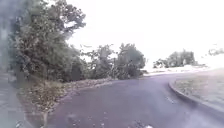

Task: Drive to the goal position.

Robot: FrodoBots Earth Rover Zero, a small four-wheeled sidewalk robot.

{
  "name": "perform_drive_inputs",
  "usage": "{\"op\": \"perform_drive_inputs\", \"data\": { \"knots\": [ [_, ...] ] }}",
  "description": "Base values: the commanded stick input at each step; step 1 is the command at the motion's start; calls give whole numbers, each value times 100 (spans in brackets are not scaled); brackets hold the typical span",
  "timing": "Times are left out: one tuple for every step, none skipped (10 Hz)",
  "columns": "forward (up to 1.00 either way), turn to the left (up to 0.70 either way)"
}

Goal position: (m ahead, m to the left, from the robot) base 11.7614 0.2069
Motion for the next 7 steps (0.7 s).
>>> {"op": "perform_drive_inputs", "data": {
  "knots": [
    [100, -40],
    [100, -40],
    [100, 0],
    [100, 0],
    [100, 0],
    [100, 0],
    [100, 0]
  ]
}}
